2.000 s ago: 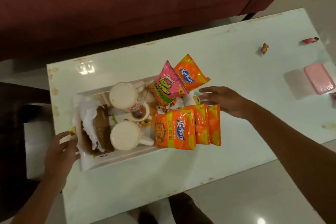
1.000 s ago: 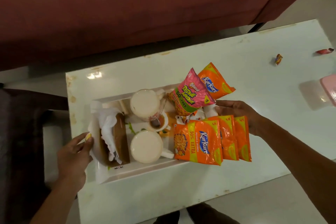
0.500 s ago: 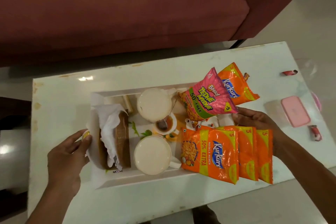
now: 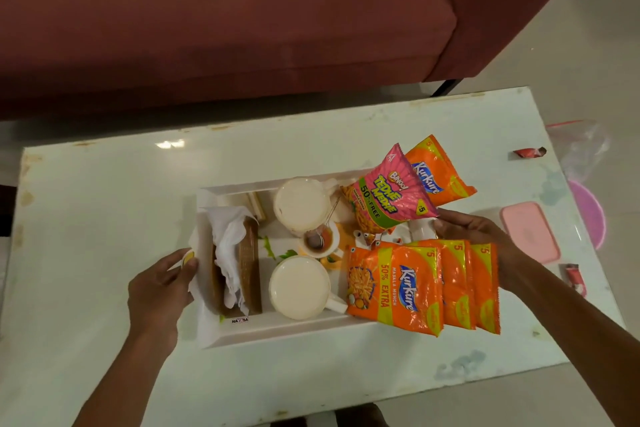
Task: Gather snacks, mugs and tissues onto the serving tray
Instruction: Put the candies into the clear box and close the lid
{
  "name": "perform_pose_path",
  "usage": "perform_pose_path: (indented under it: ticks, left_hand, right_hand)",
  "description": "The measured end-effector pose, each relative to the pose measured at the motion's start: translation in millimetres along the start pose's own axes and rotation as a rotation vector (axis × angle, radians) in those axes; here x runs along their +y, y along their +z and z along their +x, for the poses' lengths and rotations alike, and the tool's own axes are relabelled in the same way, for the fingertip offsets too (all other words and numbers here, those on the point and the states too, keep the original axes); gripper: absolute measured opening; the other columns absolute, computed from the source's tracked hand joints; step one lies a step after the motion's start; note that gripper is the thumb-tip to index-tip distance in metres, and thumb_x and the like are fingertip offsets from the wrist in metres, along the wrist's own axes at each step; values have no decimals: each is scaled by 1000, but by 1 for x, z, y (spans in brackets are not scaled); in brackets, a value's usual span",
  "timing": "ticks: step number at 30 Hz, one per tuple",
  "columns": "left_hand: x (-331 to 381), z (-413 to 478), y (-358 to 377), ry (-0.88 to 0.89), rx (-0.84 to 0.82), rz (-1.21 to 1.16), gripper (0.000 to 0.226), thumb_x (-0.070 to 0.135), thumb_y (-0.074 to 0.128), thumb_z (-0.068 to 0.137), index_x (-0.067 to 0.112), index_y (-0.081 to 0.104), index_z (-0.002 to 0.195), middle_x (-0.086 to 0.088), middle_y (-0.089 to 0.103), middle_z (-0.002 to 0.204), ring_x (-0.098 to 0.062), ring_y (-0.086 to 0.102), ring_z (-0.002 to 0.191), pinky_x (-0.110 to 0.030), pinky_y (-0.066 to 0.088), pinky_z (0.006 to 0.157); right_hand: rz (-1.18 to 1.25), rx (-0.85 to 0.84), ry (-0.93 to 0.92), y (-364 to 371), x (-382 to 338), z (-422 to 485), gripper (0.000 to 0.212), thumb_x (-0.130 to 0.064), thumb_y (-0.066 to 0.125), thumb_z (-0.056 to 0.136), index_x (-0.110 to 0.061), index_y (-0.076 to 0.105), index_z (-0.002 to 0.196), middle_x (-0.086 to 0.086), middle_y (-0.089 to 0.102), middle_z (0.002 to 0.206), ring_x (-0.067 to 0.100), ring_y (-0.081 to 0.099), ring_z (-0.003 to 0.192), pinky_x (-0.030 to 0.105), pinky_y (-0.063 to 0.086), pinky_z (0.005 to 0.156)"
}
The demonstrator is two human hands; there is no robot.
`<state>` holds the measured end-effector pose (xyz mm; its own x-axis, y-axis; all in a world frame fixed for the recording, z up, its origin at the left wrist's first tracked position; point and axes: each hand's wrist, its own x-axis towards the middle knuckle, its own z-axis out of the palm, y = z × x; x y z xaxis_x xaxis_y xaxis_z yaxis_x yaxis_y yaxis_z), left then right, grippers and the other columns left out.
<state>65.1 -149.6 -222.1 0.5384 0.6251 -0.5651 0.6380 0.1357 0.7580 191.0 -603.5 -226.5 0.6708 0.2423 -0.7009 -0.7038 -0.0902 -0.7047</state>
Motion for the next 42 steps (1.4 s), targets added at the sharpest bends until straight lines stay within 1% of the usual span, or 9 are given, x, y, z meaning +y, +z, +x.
perform_pose_path:
  ticks: [5, 13, 21, 24, 27, 30, 33, 37, 42]
  left_hand:
    - [-14, 7, 10, -50, 41, 30, 30, 12, 71, 88, 14, 70, 118, -13, 71, 96, -22, 66, 84, -25, 57, 59]
    - [-25, 14, 13, -63, 45, 92, 27, 13, 72, 88, 17, 70, 114, -5, 71, 82, -21, 67, 79, -22, 60, 55]
    - [-28, 9, 6, -36, -50, 70, 33, 24, 69, 91, 21, 67, 123, -12, 73, 99, -29, 68, 100, -45, 55, 90]
    - [-28, 2, -2, -23, -41, 63, 33, 24, 63, 95, 21, 62, 128, -15, 69, 117, -30, 66, 104, -45, 54, 90]
    - [-23, -11, -13, 109, 103, 186, 27, 26, 60, 95, 28, 64, 121, -9, 67, 125, -28, 64, 104, -49, 51, 97]
    - [-4, -39, -18, 310, 198, 281, 29, 30, 57, 93, 29, 62, 121, 3, 62, 125, -23, 60, 114, -32, 48, 94]
    - [24, -78, -5, 458, 114, 201, 26, 20, 59, 94, 24, 64, 119, 22, 57, 109, -4, 58, 105, -2, 45, 87]
    - [43, -140, 38, 512, -166, 22, 17, 9, 61, 95, 16, 67, 108, 1, 69, 110, 11, 63, 96, -1, 48, 77]
    - [43, -210, 109, 445, -426, -48, 16, 17, 66, 93, 31, 70, 99, 9, 75, 106, -2, 68, 99, -12, 52, 76]
  right_hand:
    - [7, 93, 73, 3, 12, 11, 48, -26, 73, 75, -16, 66, 121, 7, 76, 96, 19, 73, 73, 31, 58, 59]
    - [21, 116, 135, 3, 22, 17, 46, -26, 72, 75, -18, 66, 120, 10, 75, 98, 22, 73, 68, 32, 57, 55]
    - [88, 90, 160, -2, 27, 8, 40, -26, 63, 85, -15, 64, 124, 17, 70, 114, 32, 71, 89, 43, 59, 70]
    - [87, 236, 149, -3, 33, -12, 30, -25, 59, 91, -14, 67, 118, 11, 72, 111, 33, 67, 98, 48, 53, 87]
    - [30, 428, 108, -3, 36, -46, 22, -19, 57, 94, -15, 71, 110, 3, 76, 93, 23, 69, 86, 35, 54, 73]
    - [-15, 555, 4, -6, 37, -85, 15, -14, 59, 93, -13, 70, 104, 11, 75, 101, 23, 73, 88, 35, 55, 79]
    - [-226, 678, -129, -12, 31, -117, 15, -11, 63, 90, -17, 69, 103, 12, 74, 101, 21, 72, 86, 38, 56, 83]
    - [-795, 809, -274, -30, 13, -132, 31, -14, 76, 80, -21, 67, 109, -4, 73, 104, 10, 69, 86, 0, 44, 75]
    - [-1248, 537, -213, -66, -11, -101, 100, -26, 89, 62, -12, 35, 146, 14, 40, 149, 34, 35, 136, 50, 35, 108]
